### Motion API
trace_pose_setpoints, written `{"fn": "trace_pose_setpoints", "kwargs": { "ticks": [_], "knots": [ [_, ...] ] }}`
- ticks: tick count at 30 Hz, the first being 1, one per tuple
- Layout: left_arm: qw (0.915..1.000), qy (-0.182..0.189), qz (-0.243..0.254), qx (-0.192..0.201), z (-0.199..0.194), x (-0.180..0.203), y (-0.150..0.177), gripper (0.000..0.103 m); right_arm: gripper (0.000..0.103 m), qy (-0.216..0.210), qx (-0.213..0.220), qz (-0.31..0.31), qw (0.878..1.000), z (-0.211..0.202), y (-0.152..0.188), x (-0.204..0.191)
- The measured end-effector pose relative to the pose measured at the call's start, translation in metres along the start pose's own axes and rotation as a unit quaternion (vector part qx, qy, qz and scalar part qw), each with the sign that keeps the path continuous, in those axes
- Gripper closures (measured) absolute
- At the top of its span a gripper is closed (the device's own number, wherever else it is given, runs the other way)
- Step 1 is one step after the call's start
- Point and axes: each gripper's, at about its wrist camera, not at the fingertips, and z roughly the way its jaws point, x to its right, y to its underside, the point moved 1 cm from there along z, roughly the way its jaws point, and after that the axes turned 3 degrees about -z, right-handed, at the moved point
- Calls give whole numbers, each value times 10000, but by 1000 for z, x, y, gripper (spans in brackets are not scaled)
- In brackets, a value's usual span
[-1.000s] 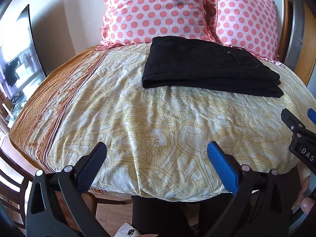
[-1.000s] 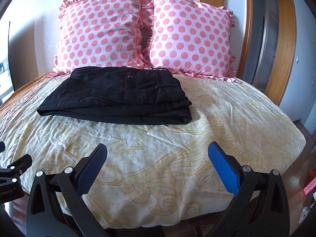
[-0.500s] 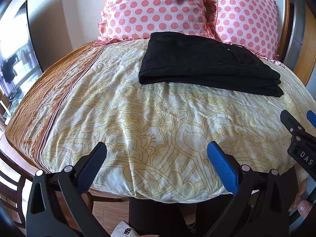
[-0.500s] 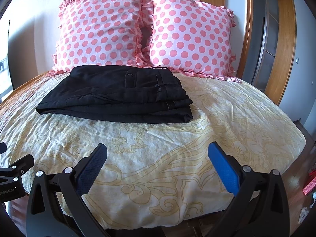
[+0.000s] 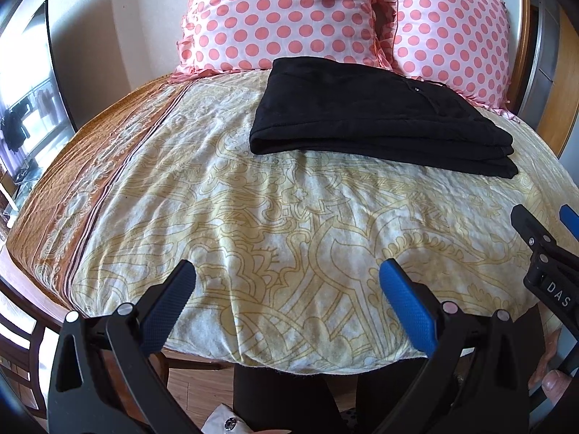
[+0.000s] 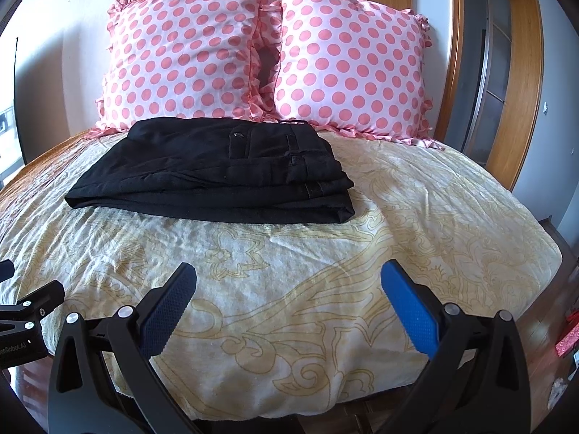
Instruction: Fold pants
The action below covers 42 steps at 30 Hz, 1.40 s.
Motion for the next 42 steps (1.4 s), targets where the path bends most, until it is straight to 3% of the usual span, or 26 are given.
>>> {"fn": "trace_pose_setpoints", "kwargs": {
  "ticks": [42],
  "knots": [
    [10000,93,7,-26,3,4,2,2,1,-1,-3,-3,10000,2,1,-1]
  ]
}}
